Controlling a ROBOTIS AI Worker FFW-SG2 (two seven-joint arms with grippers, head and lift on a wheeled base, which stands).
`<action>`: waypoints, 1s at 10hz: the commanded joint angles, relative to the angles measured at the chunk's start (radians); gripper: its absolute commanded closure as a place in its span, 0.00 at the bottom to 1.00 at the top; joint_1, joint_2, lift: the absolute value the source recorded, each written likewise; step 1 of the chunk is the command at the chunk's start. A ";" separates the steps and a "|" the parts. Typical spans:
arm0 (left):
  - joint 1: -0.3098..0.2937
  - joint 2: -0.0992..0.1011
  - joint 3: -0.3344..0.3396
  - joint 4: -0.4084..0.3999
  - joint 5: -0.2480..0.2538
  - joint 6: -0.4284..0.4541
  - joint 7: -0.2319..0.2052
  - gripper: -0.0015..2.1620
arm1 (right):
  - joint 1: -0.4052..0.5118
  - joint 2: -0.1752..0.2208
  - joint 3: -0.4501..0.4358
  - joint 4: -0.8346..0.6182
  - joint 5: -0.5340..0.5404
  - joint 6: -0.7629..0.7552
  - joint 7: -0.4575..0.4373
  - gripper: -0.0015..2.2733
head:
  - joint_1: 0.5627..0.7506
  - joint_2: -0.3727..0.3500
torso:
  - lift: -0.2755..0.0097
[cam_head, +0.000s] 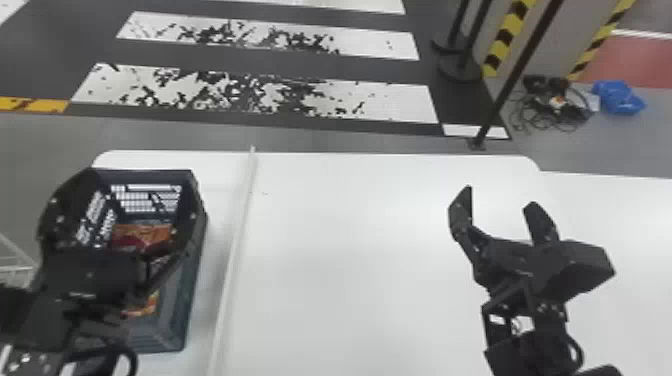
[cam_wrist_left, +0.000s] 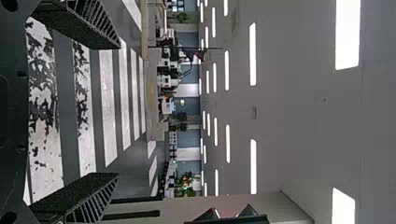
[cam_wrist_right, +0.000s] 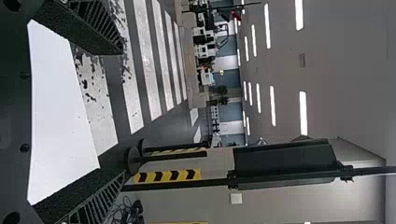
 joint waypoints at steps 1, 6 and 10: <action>0.000 0.000 0.000 0.000 0.000 0.000 0.000 0.00 | 0.000 0.000 0.000 0.000 0.000 0.000 0.000 0.00 | 0.70 0.38 | 0.86; 0.000 0.000 0.000 0.000 0.000 0.000 0.000 0.00 | 0.000 0.000 0.000 0.000 0.000 0.000 0.000 0.00 | 0.70 0.38 | 0.86; 0.000 0.000 0.000 0.000 0.000 0.000 0.000 0.00 | 0.000 0.000 0.000 0.000 0.000 0.000 0.000 0.00 | 0.70 0.38 | 0.86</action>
